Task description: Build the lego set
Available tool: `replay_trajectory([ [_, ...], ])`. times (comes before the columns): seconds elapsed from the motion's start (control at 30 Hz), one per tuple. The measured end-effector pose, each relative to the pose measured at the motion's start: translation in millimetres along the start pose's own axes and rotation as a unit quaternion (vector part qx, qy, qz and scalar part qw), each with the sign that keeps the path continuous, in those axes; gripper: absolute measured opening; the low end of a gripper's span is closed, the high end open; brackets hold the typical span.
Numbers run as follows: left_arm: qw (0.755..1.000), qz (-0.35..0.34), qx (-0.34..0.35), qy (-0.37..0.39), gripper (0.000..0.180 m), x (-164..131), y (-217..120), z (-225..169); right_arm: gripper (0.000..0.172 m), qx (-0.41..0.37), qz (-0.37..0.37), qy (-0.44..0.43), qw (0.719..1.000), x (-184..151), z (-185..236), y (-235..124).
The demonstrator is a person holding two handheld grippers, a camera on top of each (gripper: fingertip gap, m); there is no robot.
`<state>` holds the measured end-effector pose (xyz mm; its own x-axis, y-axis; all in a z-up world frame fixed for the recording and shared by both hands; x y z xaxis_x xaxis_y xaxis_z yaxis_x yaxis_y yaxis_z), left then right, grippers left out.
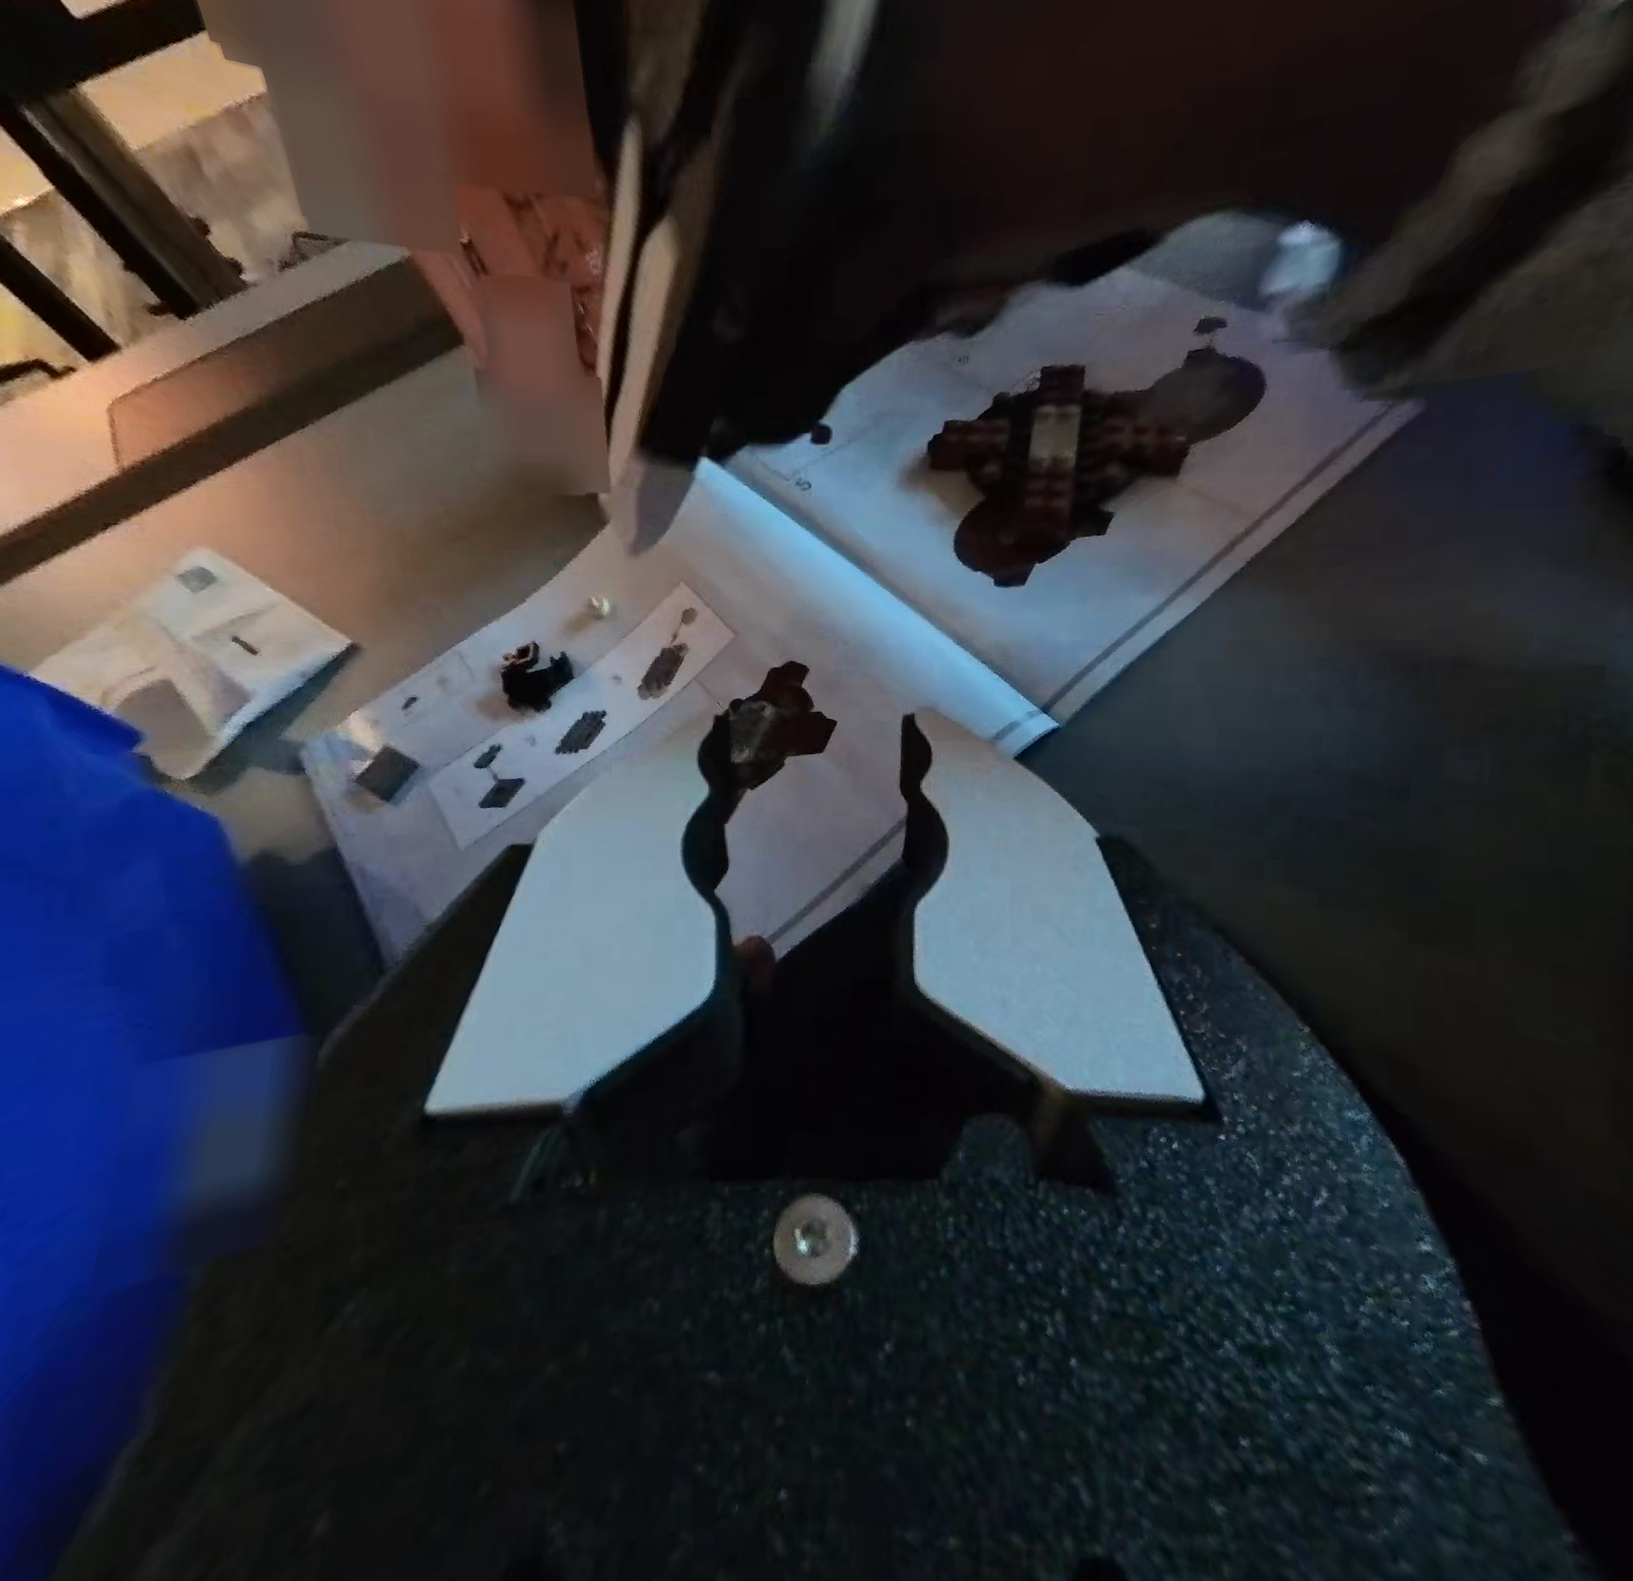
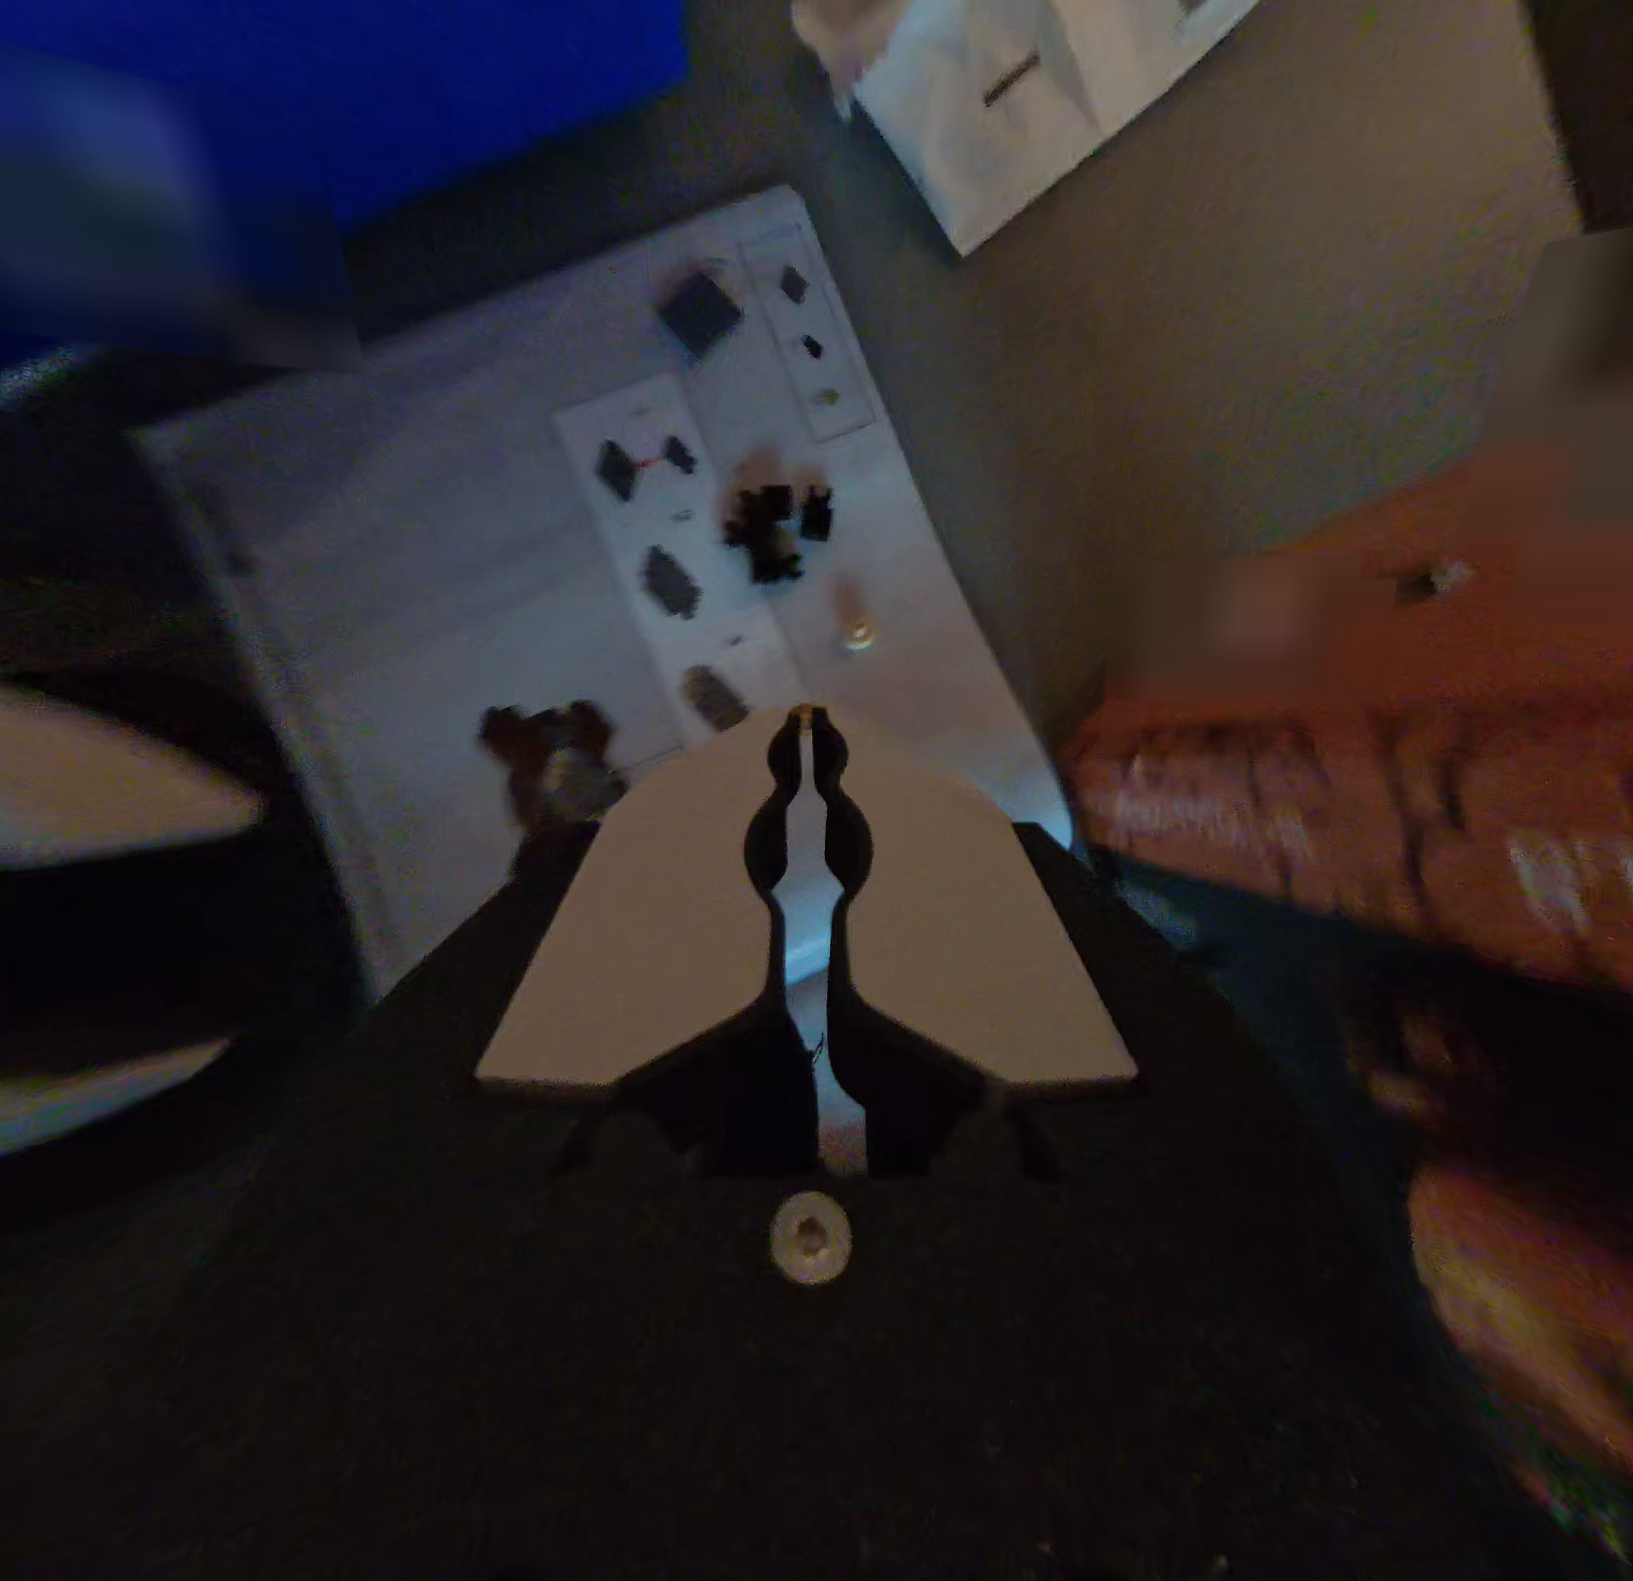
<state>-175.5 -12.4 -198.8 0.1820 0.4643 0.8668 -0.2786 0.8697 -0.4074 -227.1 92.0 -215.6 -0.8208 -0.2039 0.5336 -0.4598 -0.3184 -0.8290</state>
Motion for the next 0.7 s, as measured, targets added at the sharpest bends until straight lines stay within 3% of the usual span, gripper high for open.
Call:
replay_trajectory([
  [0.27, 0.999, -0.015, -0.036, -0.027, 0.037, 0.9, -7.1, -9.5, 0.001, -0.007, 0.029, 0.000, 1.000, -4.1, -17.3, 26.9],
  [0.7, 0.998, -0.017, -0.042, -0.039, 0.037, -4.3, -4.5, -4.6, 0.012, -0.027, -0.006, -0.013, 1.000, -2.2, -16.8, 14.2],
])
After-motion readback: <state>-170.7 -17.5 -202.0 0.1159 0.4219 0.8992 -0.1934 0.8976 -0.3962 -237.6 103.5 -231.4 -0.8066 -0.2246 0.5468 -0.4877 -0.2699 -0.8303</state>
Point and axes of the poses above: each gripper's, where its closed fingertips meet, y out along the fingers, x out of its top, z = x × y across the jaws, the point moved 2 cm from there along -y, back along the fingers, and after that the axes turned 15 degrees about x, right-handed, at the moved point
